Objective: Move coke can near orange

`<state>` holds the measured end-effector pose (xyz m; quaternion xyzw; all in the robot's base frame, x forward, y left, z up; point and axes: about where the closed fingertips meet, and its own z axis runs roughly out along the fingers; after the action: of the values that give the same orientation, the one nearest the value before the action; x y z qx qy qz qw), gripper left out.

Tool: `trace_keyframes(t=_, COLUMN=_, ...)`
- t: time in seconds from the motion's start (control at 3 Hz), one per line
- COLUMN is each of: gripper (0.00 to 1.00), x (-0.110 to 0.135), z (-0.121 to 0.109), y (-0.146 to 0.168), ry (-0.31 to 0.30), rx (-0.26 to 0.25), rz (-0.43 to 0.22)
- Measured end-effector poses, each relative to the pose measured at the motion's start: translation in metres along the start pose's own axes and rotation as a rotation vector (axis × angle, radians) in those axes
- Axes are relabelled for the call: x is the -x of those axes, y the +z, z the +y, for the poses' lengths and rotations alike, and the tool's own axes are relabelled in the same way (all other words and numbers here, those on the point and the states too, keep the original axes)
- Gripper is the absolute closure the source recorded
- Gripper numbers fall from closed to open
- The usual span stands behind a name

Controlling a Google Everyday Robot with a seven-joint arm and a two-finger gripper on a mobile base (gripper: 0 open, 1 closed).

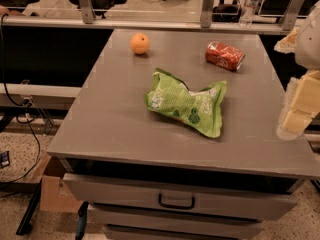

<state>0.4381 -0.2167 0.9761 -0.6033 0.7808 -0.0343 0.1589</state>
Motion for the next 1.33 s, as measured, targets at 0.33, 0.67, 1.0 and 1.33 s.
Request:
trace_keyframes(t=0.33, gripper=0.0, x=0.0, z=0.0, y=0.0, ry=0.0, rx=0.0, rz=-0.001)
trace_keyframes(t=0.67, gripper=0.0, x=-0.003, z=-0.013, y=-0.002, ry=0.051, rx=-0.022, rz=-0.058)
trace_keyframes(t=1.0, gripper=0.0, x=-0.02, z=-0.043, y=0.002, ry=0.175, rx=-0.072, rz=-0.171)
trace_keyframes(t=1.33, gripper=0.0, x=-0.041, z=-0.081, y=0.013, ry=0.307, rx=-0.147, rz=-0.279)
